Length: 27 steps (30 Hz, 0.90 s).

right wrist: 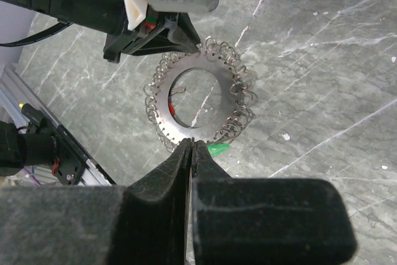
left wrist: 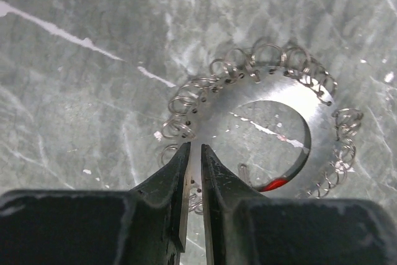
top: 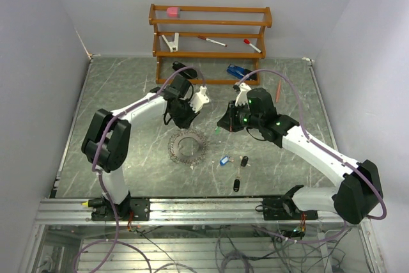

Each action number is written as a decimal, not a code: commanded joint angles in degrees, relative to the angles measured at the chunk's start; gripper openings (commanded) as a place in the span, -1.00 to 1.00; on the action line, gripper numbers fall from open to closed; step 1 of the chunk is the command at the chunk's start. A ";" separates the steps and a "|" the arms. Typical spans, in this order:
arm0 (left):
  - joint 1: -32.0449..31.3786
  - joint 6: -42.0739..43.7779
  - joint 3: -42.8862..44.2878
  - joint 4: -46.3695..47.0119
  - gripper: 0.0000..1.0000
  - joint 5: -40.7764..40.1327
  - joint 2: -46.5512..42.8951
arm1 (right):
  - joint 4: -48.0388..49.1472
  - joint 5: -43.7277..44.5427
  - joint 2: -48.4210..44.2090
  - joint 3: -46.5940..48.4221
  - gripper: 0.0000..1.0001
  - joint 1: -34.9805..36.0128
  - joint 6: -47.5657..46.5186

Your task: Put the keys on the keyring

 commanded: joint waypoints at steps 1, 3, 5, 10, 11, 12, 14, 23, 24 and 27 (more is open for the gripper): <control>-0.28 -5.33 0.66 1.99 -0.55 -8.08 1.76 | 0.81 0.18 -1.32 -0.67 -1.00 -0.43 0.17; -0.52 -6.25 0.84 2.31 -0.54 -9.40 2.06 | 0.80 0.18 -1.32 -0.75 -1.00 -0.37 0.16; -0.88 -6.83 0.81 2.77 -0.54 -10.72 2.20 | 0.66 0.21 -1.27 -0.68 -1.00 -0.50 0.12; -1.64 -8.18 1.46 1.77 -0.53 -11.18 3.03 | 0.64 0.20 -0.94 -0.51 -1.00 -0.52 0.06; -1.89 -8.35 1.50 1.76 -0.53 -11.38 3.04 | 0.69 0.10 -0.81 -0.50 -1.00 -0.56 0.05; -2.09 -8.55 1.65 1.53 -0.53 -11.30 3.02 | 0.77 0.03 -0.80 -0.57 -1.00 -0.60 0.15; -2.30 -9.32 2.51 0.37 -0.53 -10.19 3.07 | 0.82 0.07 -0.79 -0.66 -1.00 -0.57 0.13; -3.97 -10.96 3.16 -0.54 -0.11 -10.97 3.04 | 0.23 0.19 -1.12 -0.63 -1.00 -0.67 -0.21; -4.07 -11.01 3.07 -0.53 -0.11 -11.00 3.31 | 0.21 0.18 -1.21 -0.65 -1.00 -0.74 -0.34; -4.26 -11.59 2.86 -0.04 -0.10 -11.73 4.12 | 0.20 0.18 -1.40 -0.80 -1.00 -0.91 -0.31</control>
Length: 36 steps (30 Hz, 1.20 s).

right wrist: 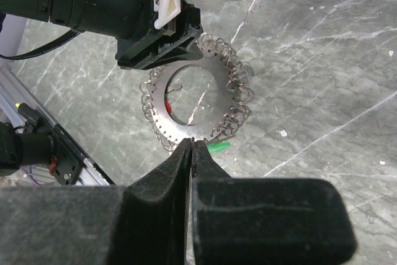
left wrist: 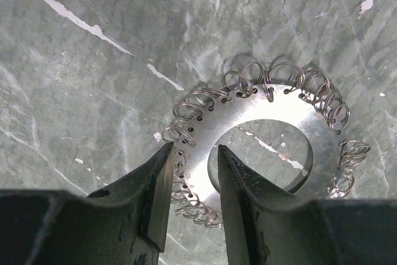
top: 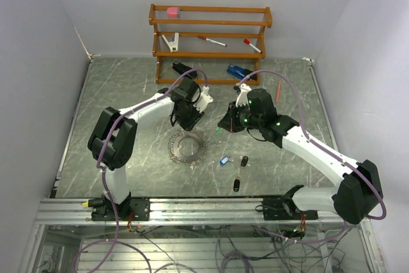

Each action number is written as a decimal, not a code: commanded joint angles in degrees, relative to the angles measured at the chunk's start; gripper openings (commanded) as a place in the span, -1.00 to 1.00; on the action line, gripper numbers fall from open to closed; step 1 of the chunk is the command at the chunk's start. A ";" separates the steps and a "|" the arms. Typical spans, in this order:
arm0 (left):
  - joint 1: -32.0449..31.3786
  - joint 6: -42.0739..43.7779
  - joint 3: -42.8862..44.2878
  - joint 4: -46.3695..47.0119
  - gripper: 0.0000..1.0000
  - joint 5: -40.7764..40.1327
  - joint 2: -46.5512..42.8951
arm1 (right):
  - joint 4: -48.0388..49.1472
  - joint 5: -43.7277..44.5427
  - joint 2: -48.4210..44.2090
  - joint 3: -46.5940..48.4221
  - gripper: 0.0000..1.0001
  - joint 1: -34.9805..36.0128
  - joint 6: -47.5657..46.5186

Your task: Put the keys on the keyring

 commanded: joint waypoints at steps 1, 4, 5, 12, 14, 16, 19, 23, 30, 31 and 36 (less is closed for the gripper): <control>-0.68 -1.50 0.57 0.08 -0.10 -1.73 1.56 | 0.49 0.08 -1.44 -0.36 -1.00 -0.54 -0.22; -0.70 -2.23 0.72 0.53 -0.12 -3.01 2.34 | 0.49 0.04 -1.71 -0.71 -1.00 -0.67 -0.21; -0.74 -2.39 0.72 0.60 -0.13 -3.09 2.56 | 0.55 0.04 -1.77 -0.74 -1.00 -0.74 -0.19; -0.86 -3.13 -0.77 1.53 -0.14 -4.30 2.81 | 0.49 -0.31 -1.63 -0.81 -1.00 -1.23 -0.59; -0.87 -3.23 -0.54 1.41 -0.16 -4.19 2.81 | 0.66 -0.53 -1.42 -0.85 -1.00 -1.31 -0.55; -0.88 -3.48 -0.47 1.26 -0.17 -3.95 3.10 | 0.69 -0.74 -1.29 -0.70 -1.00 -1.39 -0.53; -0.96 -3.76 -1.18 1.87 -0.18 -3.36 3.39 | 0.39 -0.63 -1.40 -0.41 -1.00 -1.51 -0.79; -1.05 -4.03 -1.22 1.97 -0.18 -3.50 3.49 | 0.25 -0.55 -1.72 -0.68 -1.00 -1.70 -0.67; -1.14 -4.38 -1.03 2.10 -0.20 -4.80 4.26 | 0.35 -0.88 -1.67 -0.54 -1.00 -1.87 -0.75; -1.17 -4.39 -1.05 2.22 -0.20 -4.97 4.41 | 0.27 -0.84 -1.64 -0.44 -1.00 -1.91 -0.81; -1.20 -4.64 -0.73 2.41 -0.29 -5.21 5.33 | 0.25 -0.92 -1.78 -0.63 -1.00 -2.11 -0.80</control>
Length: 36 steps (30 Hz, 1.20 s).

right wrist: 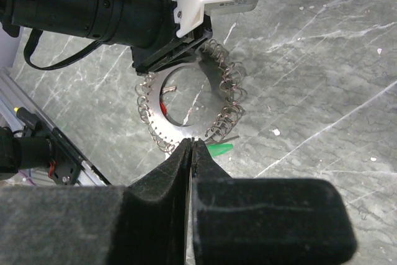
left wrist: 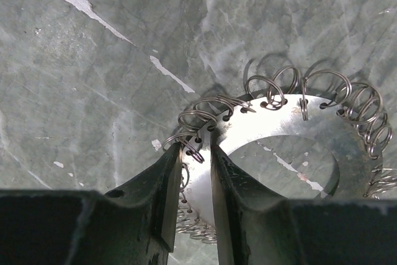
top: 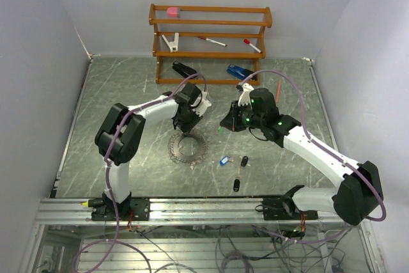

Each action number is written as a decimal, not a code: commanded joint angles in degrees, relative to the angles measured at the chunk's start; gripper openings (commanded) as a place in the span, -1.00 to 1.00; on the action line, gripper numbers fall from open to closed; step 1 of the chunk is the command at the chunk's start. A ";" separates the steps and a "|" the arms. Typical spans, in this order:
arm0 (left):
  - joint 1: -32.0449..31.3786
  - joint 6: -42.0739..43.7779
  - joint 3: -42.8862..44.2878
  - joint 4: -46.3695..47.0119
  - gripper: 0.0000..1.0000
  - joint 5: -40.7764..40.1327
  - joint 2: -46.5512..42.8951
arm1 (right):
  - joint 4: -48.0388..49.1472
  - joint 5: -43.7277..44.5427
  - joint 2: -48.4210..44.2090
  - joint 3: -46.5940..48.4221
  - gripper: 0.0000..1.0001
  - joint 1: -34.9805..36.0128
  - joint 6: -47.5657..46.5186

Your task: Put the keys on the keyring

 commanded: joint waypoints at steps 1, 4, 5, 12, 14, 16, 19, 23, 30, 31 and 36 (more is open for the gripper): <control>-0.66 -0.74 0.32 1.21 -0.32 -1.02 1.18 | 0.44 -0.38 -1.49 -0.38 -1.00 -0.51 -0.76; -0.64 -0.78 0.30 1.60 -0.48 -1.35 1.16 | 0.64 -0.51 -1.80 -0.84 -1.00 -0.61 -0.56; -0.66 -0.78 0.39 1.63 -0.52 -1.31 1.22 | 0.69 -0.47 -1.85 -0.87 -1.00 -0.62 -0.54; -0.66 -0.65 1.13 1.23 -0.72 -1.54 1.63 | 0.77 -0.62 -2.05 -1.18 -1.00 -0.77 -0.49; -0.64 -0.57 1.22 1.03 -0.85 -1.37 1.66 | 0.71 -0.67 -2.15 -1.22 -1.00 -0.86 -0.50; -0.66 -0.39 1.22 0.75 -0.86 -1.37 1.35 | 0.77 -0.63 -2.15 -1.23 -1.00 -0.90 -0.51; -0.64 0.37 2.08 -0.56 -0.86 -1.39 -0.18 | 0.78 -0.84 -2.16 -1.15 -1.00 -0.93 -0.42; -0.66 2.36 5.19 -4.08 -0.86 0.17 -4.69 | 0.48 -1.13 -2.07 -0.47 -1.00 -1.10 -0.51; -0.61 6.35 9.19 -7.93 -0.86 8.46 -13.14 | -0.84 -4.47 -3.69 1.91 -1.00 -3.30 -1.26; -0.65 6.98 8.97 -7.66 -0.86 9.53 -14.46 | -0.87 -5.15 -4.06 2.08 -1.00 -3.68 -1.12; -0.65 10.50 6.19 -4.39 -0.86 15.91 -21.17 | -0.26 -8.98 -6.01 2.86 -1.00 -4.78 0.23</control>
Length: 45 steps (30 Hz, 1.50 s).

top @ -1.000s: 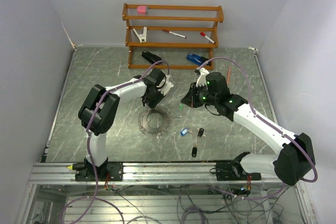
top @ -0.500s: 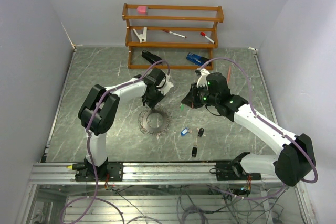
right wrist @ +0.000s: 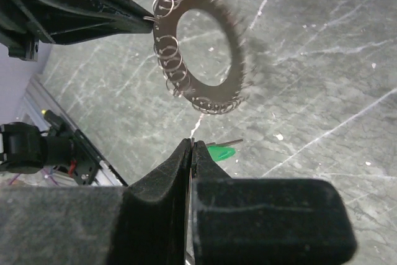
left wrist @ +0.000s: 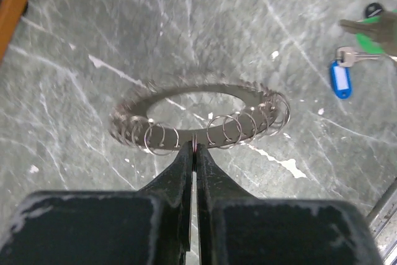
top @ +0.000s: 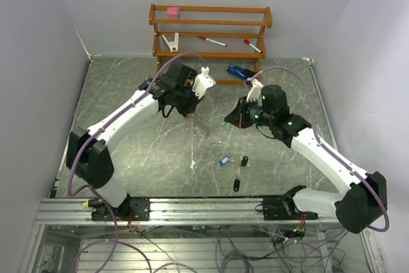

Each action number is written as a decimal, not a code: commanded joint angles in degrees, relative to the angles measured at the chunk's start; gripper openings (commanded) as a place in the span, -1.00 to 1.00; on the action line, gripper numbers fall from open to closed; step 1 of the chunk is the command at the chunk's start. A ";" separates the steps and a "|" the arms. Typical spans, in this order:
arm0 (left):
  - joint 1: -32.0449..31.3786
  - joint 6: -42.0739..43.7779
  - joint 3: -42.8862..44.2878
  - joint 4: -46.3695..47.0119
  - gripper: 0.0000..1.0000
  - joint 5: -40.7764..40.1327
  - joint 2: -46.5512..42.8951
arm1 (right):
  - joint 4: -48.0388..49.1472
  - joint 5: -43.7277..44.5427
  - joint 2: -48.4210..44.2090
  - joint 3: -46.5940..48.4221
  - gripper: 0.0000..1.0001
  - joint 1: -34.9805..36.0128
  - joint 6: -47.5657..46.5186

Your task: Put the keys on the keyring

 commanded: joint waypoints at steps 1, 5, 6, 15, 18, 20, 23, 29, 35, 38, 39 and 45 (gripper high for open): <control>-0.53 4.29 -2.19 2.82 -0.86 8.81 -5.73 | 0.98 -4.95 -2.62 2.89 -1.00 -0.79 0.76; -0.40 9.39 -2.93 1.64 -0.86 16.53 -8.41 | 1.63 -9.07 -3.06 4.65 -1.00 -0.78 1.43; -0.38 9.90 -2.66 1.11 -0.86 18.00 -8.52 | 2.09 -10.25 -3.06 5.49 -1.00 -0.77 1.85; 0.15 16.45 -0.01 -3.85 -0.86 31.87 -10.07 | 5.79 -20.17 -2.37 7.52 -1.00 -0.80 4.51; 0.17 17.95 1.39 -5.73 -0.86 36.97 -10.26 | 5.26 -21.40 -2.97 7.45 -1.00 -0.79 4.33; 0.16 18.70 2.13 -6.66 -0.86 38.69 -10.42 | 3.04 -20.63 -3.40 7.46 -1.00 -0.77 3.04; 0.21 18.61 3.02 -6.99 -0.86 40.40 -10.33 | 1.54 -20.22 -3.76 6.76 -1.00 -0.77 2.35; 0.23 21.94 4.44 -9.84 -0.86 44.03 -9.72 | 1.14 -19.19 -3.63 6.29 -1.00 -0.72 2.51; 0.28 25.69 5.20 -11.82 -0.86 42.48 -9.20 | -0.53 -14.15 -5.05 5.85 -1.00 -0.77 1.99; 0.29 29.32 6.14 -13.99 -0.86 42.45 -8.78 | -0.50 -9.88 -6.81 5.36 -1.00 -0.20 1.94; 0.27 32.36 6.33 -16.06 -0.86 43.48 -8.64 | -0.01 -9.00 -7.36 4.07 -1.00 -0.04 2.17; 0.24 49.86 7.48 -26.87 -0.86 49.27 -7.95 | 0.00 -5.66 -8.98 1.34 -1.00 0.24 1.80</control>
